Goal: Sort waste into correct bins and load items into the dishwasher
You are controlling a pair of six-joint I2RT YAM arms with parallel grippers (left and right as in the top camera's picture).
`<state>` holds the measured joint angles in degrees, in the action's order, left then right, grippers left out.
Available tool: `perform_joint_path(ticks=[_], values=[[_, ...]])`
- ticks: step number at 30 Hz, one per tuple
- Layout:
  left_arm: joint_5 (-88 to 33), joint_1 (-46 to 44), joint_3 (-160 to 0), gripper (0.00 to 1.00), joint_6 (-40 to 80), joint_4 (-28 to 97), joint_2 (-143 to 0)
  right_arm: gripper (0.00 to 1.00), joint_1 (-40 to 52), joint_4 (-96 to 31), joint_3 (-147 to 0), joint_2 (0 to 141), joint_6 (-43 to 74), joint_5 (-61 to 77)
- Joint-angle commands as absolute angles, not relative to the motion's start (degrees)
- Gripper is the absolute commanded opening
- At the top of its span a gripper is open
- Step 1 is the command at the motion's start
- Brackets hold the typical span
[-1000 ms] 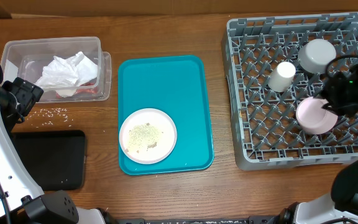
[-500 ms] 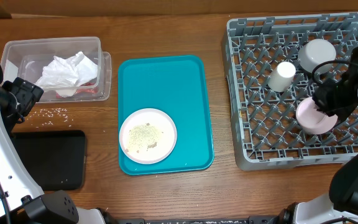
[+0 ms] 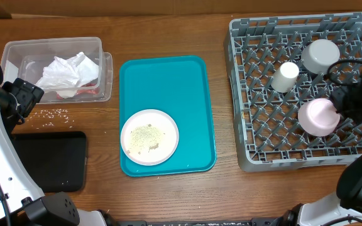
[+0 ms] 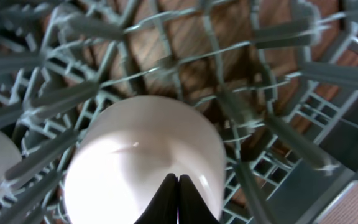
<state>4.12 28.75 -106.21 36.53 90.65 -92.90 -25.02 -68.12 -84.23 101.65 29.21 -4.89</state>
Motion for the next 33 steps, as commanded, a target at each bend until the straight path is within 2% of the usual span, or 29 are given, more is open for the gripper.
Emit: perform_joint_path(ticks=[1, 6, 13, 14, 16, 17, 20, 21, 24, 30, 33], values=[[4.4, 28.8, -106.2, 1.00, 37.3, 90.8, -92.2, 0.04, -26.8, -69.2, -85.5, 101.1, 30.3, -2.9], [4.4, 28.9, -106.2, 1.00, 37.3, 90.8, -92.2, 0.05, -26.0, -69.4, -86.9, 96.7, 28.5, 4.4], [4.4, 28.8, -106.2, 1.00, 37.3, 90.8, -92.2, 0.22, -17.6, -65.7, -87.0, 90.0, 23.5, 21.3], [4.4, 28.9, -106.2, 1.00, 37.3, 90.8, -92.2, 0.27, -15.2, -65.0, -87.0, 89.8, 23.5, 21.7], [4.4, 28.9, -106.2, 1.00, 37.3, 90.8, -92.2, 0.48, -10.4, -63.6, -87.0, 89.9, 23.5, 21.5], [4.4, 28.8, -106.2, 1.00, 37.3, 90.8, -92.2, 0.62, -7.4, -62.4, -86.6, 90.0, 23.5, 21.5], [4.4, 28.9, -106.2, 1.00, 37.3, 90.8, -92.2, 0.87, 0.5, -58.0, -85.6, 90.2, 23.6, 21.5], [4.4, 28.9, -106.2, 1.00, 37.3, 90.8, -92.2, 0.92, 3.0, -56.4, -85.4, 90.4, 23.6, 21.2], [4.4, 28.8, -106.2, 1.00, 37.3, 90.8, -92.2, 1.00, 10.4, -52.1, -85.4, 91.3, 23.8, 19.0], [4.4, 28.9, -106.2, 1.00, 37.3, 90.8, -92.2, 1.00, 22.3, -46.7, -85.4, 93.7, 23.8, 14.5], [4.4, 28.9, -106.2, 1.00, 37.3, 90.8, -92.2, 1.00, 24.2, -46.8, -85.4, 93.8, 23.8, 10.5]])
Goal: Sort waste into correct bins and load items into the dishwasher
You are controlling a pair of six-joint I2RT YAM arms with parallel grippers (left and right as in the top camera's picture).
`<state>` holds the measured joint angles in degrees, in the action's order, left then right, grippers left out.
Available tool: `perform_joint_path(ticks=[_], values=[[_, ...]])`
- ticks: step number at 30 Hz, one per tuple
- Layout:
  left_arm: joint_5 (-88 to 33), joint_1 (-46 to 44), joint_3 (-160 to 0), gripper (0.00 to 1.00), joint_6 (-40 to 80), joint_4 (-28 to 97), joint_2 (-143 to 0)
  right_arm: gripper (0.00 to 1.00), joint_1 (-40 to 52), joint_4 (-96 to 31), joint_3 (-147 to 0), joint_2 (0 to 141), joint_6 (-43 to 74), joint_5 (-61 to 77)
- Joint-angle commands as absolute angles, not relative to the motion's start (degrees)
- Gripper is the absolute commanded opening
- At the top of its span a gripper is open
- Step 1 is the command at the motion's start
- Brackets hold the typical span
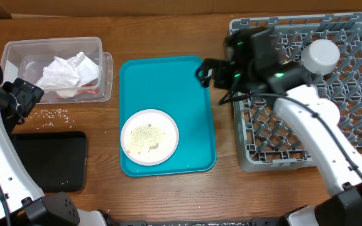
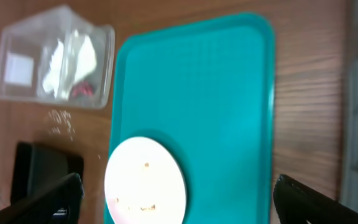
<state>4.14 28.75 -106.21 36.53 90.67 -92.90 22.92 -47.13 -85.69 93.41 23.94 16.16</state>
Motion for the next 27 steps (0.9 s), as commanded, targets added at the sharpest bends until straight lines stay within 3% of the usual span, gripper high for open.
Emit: perform_joint_path(ticks=[1, 7, 19, 27], values=[[4.4, 28.9, -106.2, 1.00, 37.3, 90.8, -92.2, 1.00, 24.2, -46.8, -85.5, 93.7, 23.8, 10.1], [4.4, 28.8, -106.2, 1.00, 37.3, 90.8, -92.2, 1.00, 19.5, -49.8, -87.2, 92.2, 23.8, 7.4], [4.4, 28.9, -106.2, 1.00, 37.3, 90.8, -92.2, 1.00, -9.0, -60.5, -91.9, 88.7, 23.8, 5.6], [4.4, 28.8, -106.2, 1.00, 37.3, 90.8, -92.2, 1.00, -17.1, -60.4, -91.9, 88.7, 23.8, 5.6]])
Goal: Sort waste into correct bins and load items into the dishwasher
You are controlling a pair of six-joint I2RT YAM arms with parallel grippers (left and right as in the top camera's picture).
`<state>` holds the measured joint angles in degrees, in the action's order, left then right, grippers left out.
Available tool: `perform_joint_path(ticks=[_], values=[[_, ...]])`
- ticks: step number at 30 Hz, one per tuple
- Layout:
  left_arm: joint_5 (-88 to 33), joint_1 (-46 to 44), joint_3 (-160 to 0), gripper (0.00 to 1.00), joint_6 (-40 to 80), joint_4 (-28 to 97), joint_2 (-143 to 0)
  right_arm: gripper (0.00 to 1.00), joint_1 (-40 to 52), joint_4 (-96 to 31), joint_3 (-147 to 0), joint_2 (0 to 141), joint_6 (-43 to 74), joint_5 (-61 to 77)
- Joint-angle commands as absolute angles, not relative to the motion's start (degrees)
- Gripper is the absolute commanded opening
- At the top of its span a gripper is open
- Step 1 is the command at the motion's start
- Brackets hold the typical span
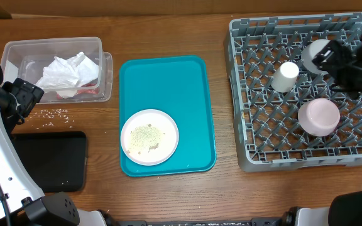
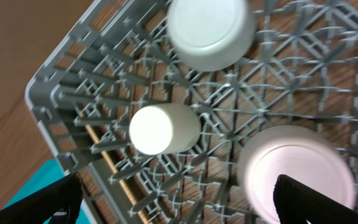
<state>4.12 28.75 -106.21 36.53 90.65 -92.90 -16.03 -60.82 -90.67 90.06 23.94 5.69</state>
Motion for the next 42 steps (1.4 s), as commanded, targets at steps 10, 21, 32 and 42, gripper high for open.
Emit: perform_joint_path(ticks=[10, 21, 32, 42], values=[[4.6, 28.9, -106.2, 1.00, 37.3, 89.7, -92.2, 1.00, -17.4, -60.4, -91.9, 88.7, 23.8, 5.6], [1.5, 28.8, -106.2, 1.00, 37.4, 89.6, -92.2, 1.00, -17.4, -60.4, -91.9, 88.7, 23.8, 5.6], [-23.5, 21.9, -106.2, 0.89, 37.1, 91.2, -92.2, 1.00, -17.4, -60.4, -91.9, 88.7, 23.8, 5.6], [-8.9, -5.5, -106.1, 0.86, 49.2, 89.6, -93.4, 1.00, -17.4, -60.4, -91.9, 88.7, 23.8, 5.6]])
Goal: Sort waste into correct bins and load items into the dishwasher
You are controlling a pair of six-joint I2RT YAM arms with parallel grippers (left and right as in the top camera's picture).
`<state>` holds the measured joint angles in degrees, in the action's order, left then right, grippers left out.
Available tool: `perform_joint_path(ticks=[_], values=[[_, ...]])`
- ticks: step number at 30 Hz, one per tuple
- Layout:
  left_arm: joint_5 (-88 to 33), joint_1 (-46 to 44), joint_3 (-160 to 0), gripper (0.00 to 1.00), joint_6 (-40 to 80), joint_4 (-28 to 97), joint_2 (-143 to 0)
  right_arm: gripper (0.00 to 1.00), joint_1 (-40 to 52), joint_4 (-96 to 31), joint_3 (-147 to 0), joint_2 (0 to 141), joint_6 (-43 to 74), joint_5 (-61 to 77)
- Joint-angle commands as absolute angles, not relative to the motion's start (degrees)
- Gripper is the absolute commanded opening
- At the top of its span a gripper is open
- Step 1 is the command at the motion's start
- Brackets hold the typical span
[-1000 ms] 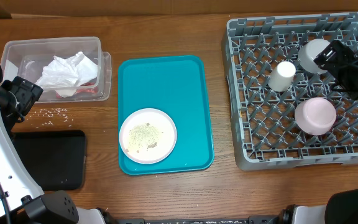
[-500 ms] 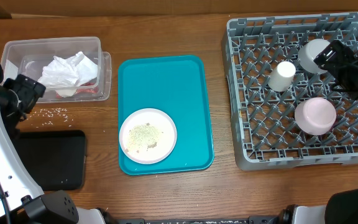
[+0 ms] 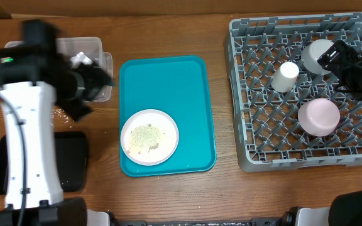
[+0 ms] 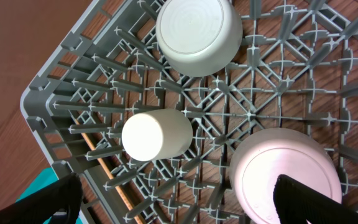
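A white plate (image 3: pixel 149 136) with crumbs lies on the teal tray (image 3: pixel 187 81). The grey dish rack (image 3: pixel 250 94) holds a white bowl (image 4: pixel 197 34), a white cup (image 4: pixel 156 135) and a pink bowl (image 4: pixel 284 177), all upside down. My right gripper (image 4: pixel 179 205) hangs open above them with nothing between its fingers; in the overhead view the right gripper (image 3: pixel 347 66) is over the rack's upper right. My left gripper (image 3: pixel 93 88), blurred, is at the right end of the clear bin (image 3: pixel 24 50), close to the tray's left edge.
Crumpled white paper (image 3: pixel 80 59) lies in the clear bin, mostly hidden by the left arm. A black bin (image 3: pixel 74 163) sits at the front left. Crumbs (image 3: pixel 58 113) dot the wood beside it.
My left arm has swung from the table's left edge to the right end of the clear bin. The right gripper has barely moved and is still open above the rack.
My right gripper was shut low against the pink bowl in the rack. Then it was open over the tray's right edge. Then it was back above the rack's upper right, the pink bowl standing free. The left arm stayed at the left edge until now.
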<state>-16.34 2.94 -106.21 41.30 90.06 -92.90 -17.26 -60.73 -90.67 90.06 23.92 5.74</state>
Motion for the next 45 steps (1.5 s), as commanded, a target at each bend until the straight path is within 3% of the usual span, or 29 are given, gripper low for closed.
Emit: perform_joint_path(ticks=[1, 5, 9, 14, 23, 45], values=[[-6.1, -8.4, -106.1, 0.85, 51.7, 89.4, -93.9, 1.00, -17.4, -60.4, -91.9, 88.7, 23.8, 5.6], [1.9, -19.7, -106.1, 0.82, 61.7, 89.5, -97.6, 1.00, -17.4, -60.4, -91.9, 88.7, 23.8, 5.6], [1.9, -27.9, -106.1, 0.68, 70.5, 89.3, -103.4, 1.00, -17.4, -60.4, -91.9, 88.7, 23.8, 5.6], [2.9, -34.3, -106.1, 0.59, 72.4, 85.6, -113.9, 1.00, -17.4, -60.4, -91.9, 88.7, 23.8, 5.6], [3.4, -32.7, -106.1, 0.57, 72.4, 83.0, -124.4, 1.00, -17.4, -60.4, -91.9, 88.7, 23.8, 5.6], [8.6, -31.4, -106.1, 0.53, 70.4, 77.3, -126.4, 1.00, -17.4, -60.4, -91.9, 88.7, 23.8, 5.6]])
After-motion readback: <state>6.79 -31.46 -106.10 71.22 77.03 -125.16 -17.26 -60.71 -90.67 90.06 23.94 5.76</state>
